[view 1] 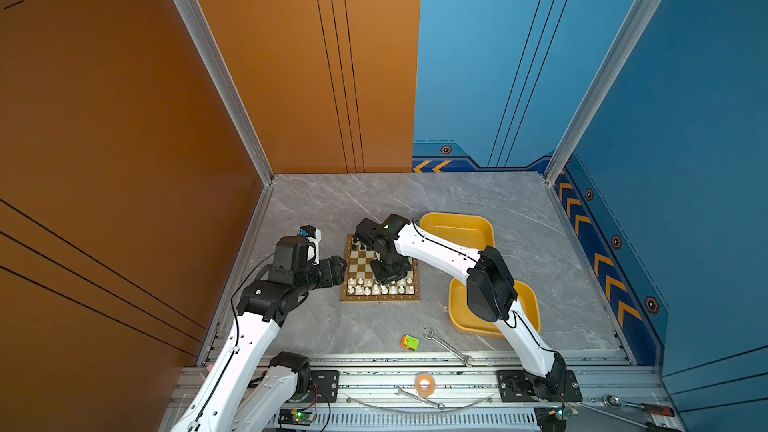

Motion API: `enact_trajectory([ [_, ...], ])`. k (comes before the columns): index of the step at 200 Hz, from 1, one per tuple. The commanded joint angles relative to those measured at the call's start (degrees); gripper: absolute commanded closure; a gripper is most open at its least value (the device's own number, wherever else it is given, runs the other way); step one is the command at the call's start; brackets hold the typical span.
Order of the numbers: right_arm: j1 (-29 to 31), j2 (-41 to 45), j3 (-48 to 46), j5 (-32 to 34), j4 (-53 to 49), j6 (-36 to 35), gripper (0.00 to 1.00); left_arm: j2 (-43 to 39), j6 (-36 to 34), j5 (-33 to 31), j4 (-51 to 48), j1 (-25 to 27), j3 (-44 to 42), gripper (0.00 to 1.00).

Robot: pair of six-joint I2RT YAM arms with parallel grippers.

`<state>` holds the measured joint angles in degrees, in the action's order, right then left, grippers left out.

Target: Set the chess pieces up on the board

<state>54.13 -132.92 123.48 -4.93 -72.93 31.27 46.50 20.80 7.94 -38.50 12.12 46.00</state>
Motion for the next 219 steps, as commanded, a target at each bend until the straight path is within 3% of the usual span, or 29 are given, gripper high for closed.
enact_trajectory([
  [1, -0.8, 4.0, 1.6, 2.5, -1.4, -0.7, 0.63, 0.3, -0.3, -0.2, 0.8, 0.4, 0.9, 0.17],
  [96, -6.9, 13.3, 1.2, 9.4, -4.7, -4.6, 0.54, 8.3, -4.1, -1.7, 5.7, -2.4, 4.8, 0.15],
  [113, -9.6, 17.6, -0.3, 12.1, -5.2, -6.3, 0.47, 11.5, -5.8, -3.9, 6.4, -4.1, 7.1, 0.00],
  [130, -13.3, 22.0, -3.3, 15.4, -5.2, -7.9, 0.42, 14.7, -7.1, -7.4, 7.4, -6.7, 9.3, 0.02],
  [155, -20.4, 29.1, -9.9, 20.0, -4.4, -9.4, 0.33, 19.4, -6.4, -11.3, 8.9, -12.7, 12.2, 0.02],
  [158, -21.2, 30.1, -10.8, 20.8, -4.1, -9.5, 0.29, 19.7, -6.2, -11.8, 9.3, -13.5, 12.3, 0.02],
  [167, -23.6, 33.5, -14.4, 23.1, -2.1, -9.7, 0.03, 20.4, -6.1, -13.4, 11.0, -15.1, 12.1, 0.02],
  [170, -24.6, 34.8, -16.0, 23.8, -1.4, -9.7, 0.00, 20.4, -6.1, -14.0, 11.7, -15.5, 11.8, 0.02],
  [199, -36.7, 48.5, -34.8, 27.7, 12.7, -7.0, 0.00, 19.5, -8.1, -20.9, 21.8, -17.0, 5.0, 0.02],
  [219, -44.7, 57.9, -49.1, 28.5, 26.0, -7.8, 0.00, 18.2, -10.2, -22.2, 32.3, -17.7, -1.5, 0.02],
])
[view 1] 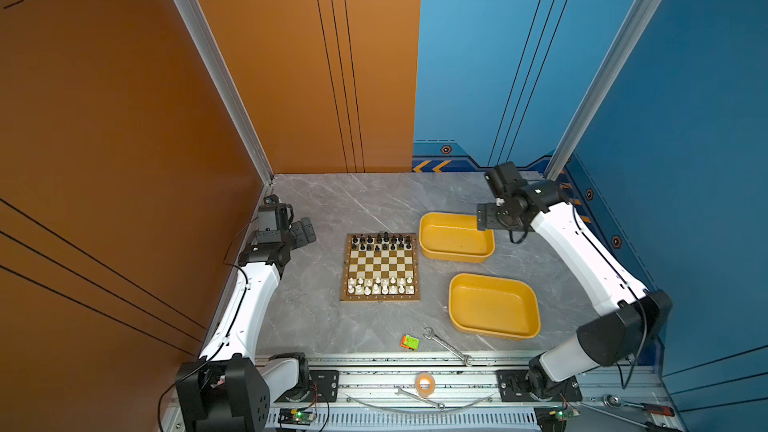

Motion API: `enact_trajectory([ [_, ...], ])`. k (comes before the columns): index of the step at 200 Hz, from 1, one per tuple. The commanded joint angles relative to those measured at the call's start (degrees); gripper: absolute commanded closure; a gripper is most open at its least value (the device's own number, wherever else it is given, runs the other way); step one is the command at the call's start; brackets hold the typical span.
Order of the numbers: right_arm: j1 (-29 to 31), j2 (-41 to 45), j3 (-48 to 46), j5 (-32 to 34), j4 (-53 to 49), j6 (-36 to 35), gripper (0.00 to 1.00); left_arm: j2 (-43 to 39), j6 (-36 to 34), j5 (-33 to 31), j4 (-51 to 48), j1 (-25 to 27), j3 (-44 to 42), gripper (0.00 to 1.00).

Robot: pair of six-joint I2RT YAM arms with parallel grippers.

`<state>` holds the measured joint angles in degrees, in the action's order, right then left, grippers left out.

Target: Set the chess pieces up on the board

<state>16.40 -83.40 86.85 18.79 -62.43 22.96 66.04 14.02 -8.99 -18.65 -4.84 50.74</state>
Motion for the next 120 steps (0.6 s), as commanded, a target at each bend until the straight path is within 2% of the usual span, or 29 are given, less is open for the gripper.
enact_trajectory([
  [1, -7.4, 8.7, -13.1, 4.9, 16.0, 0.4, 0.00, -1.4, -3.5, -5.2, 12.9, -0.8, -6.6, 0.02],
  [16, -11.2, 13.0, -21.5, 4.0, 24.6, -3.7, 0.00, -1.6, -4.8, -4.1, 19.0, -1.7, -10.6, 0.02],
  [30, -11.2, 16.9, -30.2, 5.8, 35.4, -9.3, 0.00, -1.0, -5.1, -3.0, 22.7, -2.4, -13.0, 0.02],
  [55, -11.5, 20.1, -41.5, 6.4, 50.9, -15.2, 0.00, 1.7, -5.1, -1.1, 26.7, -2.7, -15.2, 0.02],
  [84, -13.3, 16.6, -46.8, 4.2, 58.3, -15.2, 0.00, 4.8, -5.3, -0.9, 31.1, -1.3, -18.0, 0.02],
  [120, -13.8, 13.0, -51.5, 2.4, 68.5, -15.8, 0.00, 3.7, -6.3, -1.0, 39.9, -0.1, -24.0, 0.02],
])
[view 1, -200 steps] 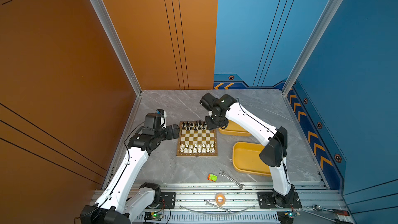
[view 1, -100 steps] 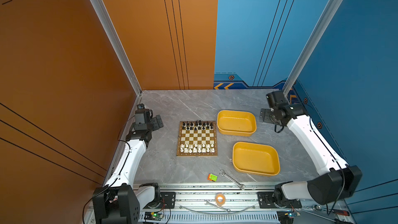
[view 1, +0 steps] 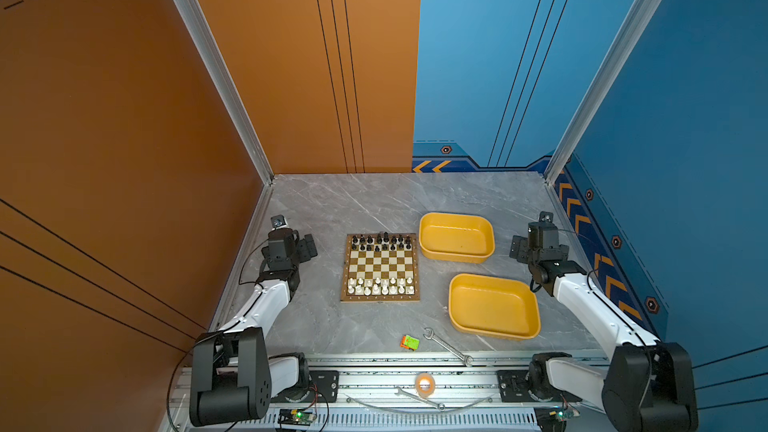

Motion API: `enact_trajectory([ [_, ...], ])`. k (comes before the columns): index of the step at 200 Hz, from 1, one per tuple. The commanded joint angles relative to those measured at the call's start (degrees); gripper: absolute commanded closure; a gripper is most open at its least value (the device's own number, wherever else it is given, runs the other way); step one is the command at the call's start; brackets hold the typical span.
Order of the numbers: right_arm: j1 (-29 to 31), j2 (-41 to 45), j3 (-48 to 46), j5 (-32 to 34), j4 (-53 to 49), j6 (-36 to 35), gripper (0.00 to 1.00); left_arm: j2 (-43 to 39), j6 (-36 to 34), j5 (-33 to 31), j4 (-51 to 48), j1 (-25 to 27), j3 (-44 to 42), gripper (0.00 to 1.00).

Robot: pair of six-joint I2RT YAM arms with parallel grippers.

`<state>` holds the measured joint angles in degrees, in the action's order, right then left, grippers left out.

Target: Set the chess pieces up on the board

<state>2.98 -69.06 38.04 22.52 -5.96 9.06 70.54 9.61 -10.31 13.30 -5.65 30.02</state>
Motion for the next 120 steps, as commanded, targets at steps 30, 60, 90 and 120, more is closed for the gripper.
enact_trajectory([
  [30, -0.9, -4.4, -5.3, -3.2, 18.9, -2.7, 0.00, 0.2, -2.7, 1.0, 12.7, 1.0, -5.8, 0.02],
  [60, -1.1, -8.5, -7.3, -6.6, 24.8, -4.3, 0.00, 3.6, -2.3, 1.6, 18.4, 1.2, -7.9, 0.02],
  [90, -1.2, -10.8, -9.2, -9.1, 31.4, -5.6, 0.00, 6.5, -2.9, 1.8, 22.3, 2.2, -7.3, 0.02],
  [120, -1.5, -12.6, -9.9, -12.4, 37.7, -6.1, 0.00, 8.8, -3.5, 0.9, 32.8, 2.6, -10.2, 0.02],
])
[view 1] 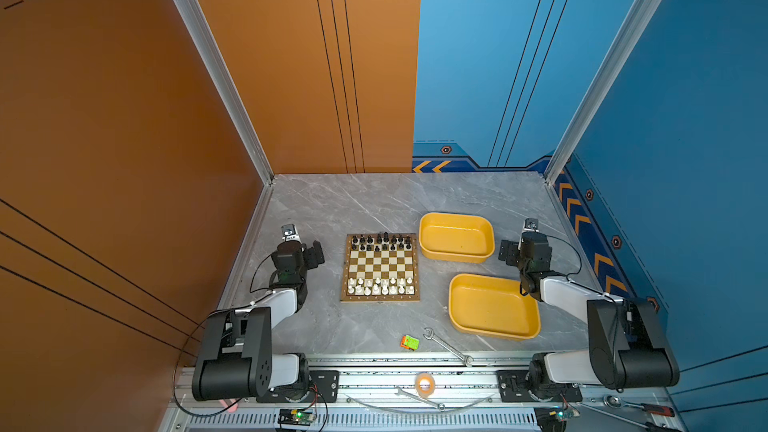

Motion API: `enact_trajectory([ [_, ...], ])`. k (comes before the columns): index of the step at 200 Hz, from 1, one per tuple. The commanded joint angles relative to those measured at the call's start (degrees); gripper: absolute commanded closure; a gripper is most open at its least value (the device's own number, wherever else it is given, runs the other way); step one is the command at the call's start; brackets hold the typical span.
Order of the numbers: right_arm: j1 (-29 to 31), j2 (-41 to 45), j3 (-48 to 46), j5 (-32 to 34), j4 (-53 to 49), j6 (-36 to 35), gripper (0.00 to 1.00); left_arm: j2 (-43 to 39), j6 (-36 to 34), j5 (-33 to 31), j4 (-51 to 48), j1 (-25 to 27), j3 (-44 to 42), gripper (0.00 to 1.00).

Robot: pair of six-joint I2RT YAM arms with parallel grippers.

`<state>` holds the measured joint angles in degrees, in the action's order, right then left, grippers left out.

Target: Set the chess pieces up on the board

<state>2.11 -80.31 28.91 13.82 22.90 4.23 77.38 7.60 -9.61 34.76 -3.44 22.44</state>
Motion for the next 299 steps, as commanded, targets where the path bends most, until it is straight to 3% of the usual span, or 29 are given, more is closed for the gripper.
enact_trajectory([
  [1, -0.7, -1.4, -0.7, -4.2, 8.8, -1.3, 0.00, 2.1, -1.5, 0.2, 11.8, 0.4, -2.7, 0.02],
  [14, -0.8, -2.7, -1.8, -6.8, 13.3, -0.9, 0.00, 5.0, -2.7, 1.3, 15.9, 1.3, -3.6, 0.02],
  [55, 0.2, -7.9, -7.5, -6.0, 28.1, -1.7, 0.00, 12.9, -6.1, -4.3, 29.6, 5.2, -6.0, 0.02],
  [85, -0.7, -7.9, -7.1, -7.7, 27.5, -1.2, 0.00, 12.1, -5.2, -4.7, 23.6, 4.8, -3.5, 0.02],
  [105, -0.7, -7.6, -6.9, -7.7, 26.6, -1.2, 0.00, 11.7, -6.9, -0.5, 16.9, 4.9, -0.5, 0.02],
  [299, -0.8, -7.5, -6.8, -7.7, 26.1, -1.2, 0.00, 11.8, -7.3, -0.8, 17.2, 5.4, -0.6, 0.02],
])
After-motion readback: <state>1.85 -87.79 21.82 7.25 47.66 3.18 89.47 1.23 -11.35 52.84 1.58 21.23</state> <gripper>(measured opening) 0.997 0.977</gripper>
